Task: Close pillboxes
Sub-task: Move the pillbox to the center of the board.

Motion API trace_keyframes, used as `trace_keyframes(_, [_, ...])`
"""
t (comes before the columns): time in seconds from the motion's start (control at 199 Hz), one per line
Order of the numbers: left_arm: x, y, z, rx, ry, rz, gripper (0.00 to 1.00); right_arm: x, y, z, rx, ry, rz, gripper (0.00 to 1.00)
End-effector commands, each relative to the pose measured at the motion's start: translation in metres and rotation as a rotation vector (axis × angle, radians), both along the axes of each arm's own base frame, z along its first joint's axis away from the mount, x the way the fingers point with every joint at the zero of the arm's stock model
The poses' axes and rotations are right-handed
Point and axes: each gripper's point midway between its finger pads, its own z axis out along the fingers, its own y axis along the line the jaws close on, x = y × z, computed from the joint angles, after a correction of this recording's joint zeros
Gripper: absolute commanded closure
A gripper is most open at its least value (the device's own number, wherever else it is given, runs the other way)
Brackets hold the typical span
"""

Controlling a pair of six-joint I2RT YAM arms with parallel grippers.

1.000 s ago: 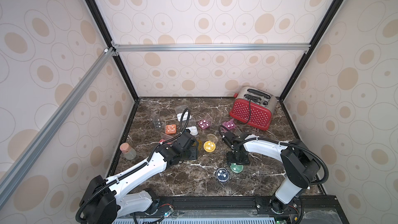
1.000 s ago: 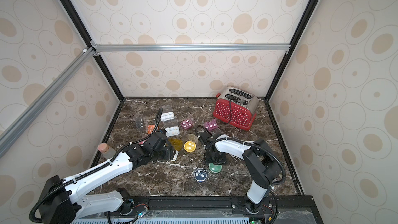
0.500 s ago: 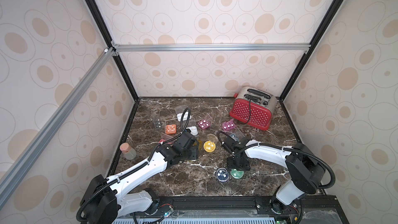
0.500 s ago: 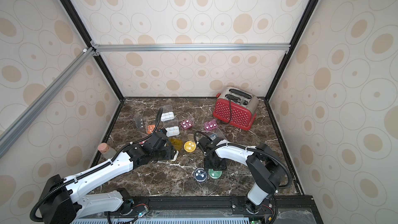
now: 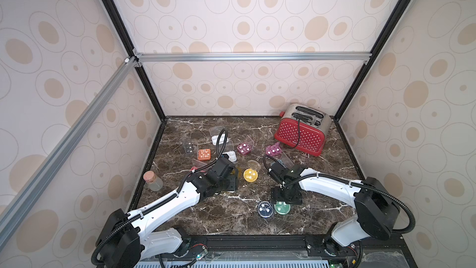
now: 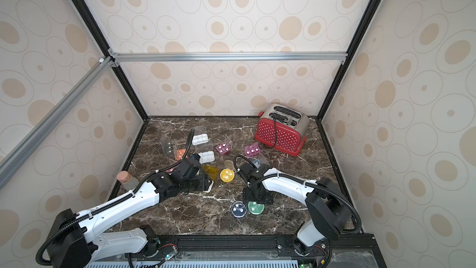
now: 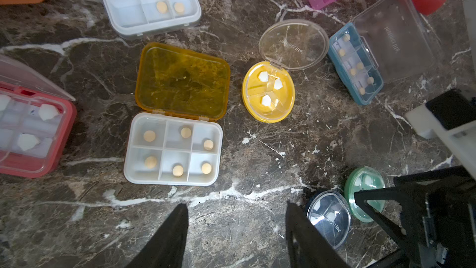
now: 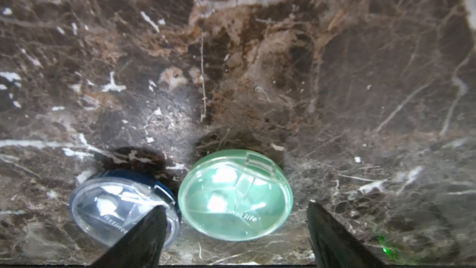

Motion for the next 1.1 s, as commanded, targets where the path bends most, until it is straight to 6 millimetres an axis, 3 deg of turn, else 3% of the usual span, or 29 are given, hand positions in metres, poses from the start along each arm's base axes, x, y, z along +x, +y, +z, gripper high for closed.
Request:
trace_keyframes(0.0, [0.004,0.0,0.005,-0.003,-0.009,0.006,0.4,0.01,-0.004,0.014,-0.02,-0.037,-0.007,0.16])
trace_keyframes(0.301, [0.013,-0.027,-0.01,-0.116,0.032,0.018,0.43,0.055,0.046,0.052,0.184,-0.17,0.123,0.22])
trace_keyframes(0.648, [0.06,-0.053,-0.025,-0.131,0.07,-0.029,0.46,0.084,0.08,0.063,0.394,-0.234,0.086,0.45])
trace_keyframes(0.874, [0.086,-0.049,-0.04,-0.018,0.083,-0.033,0.49,0.086,0.073,0.076,0.358,-0.301,0.187,0.46])
trace_keyframes(1.095, [0.105,-0.053,-0.053,0.01,0.109,-0.024,0.5,0.074,0.068,0.081,0.372,-0.279,0.206,0.42])
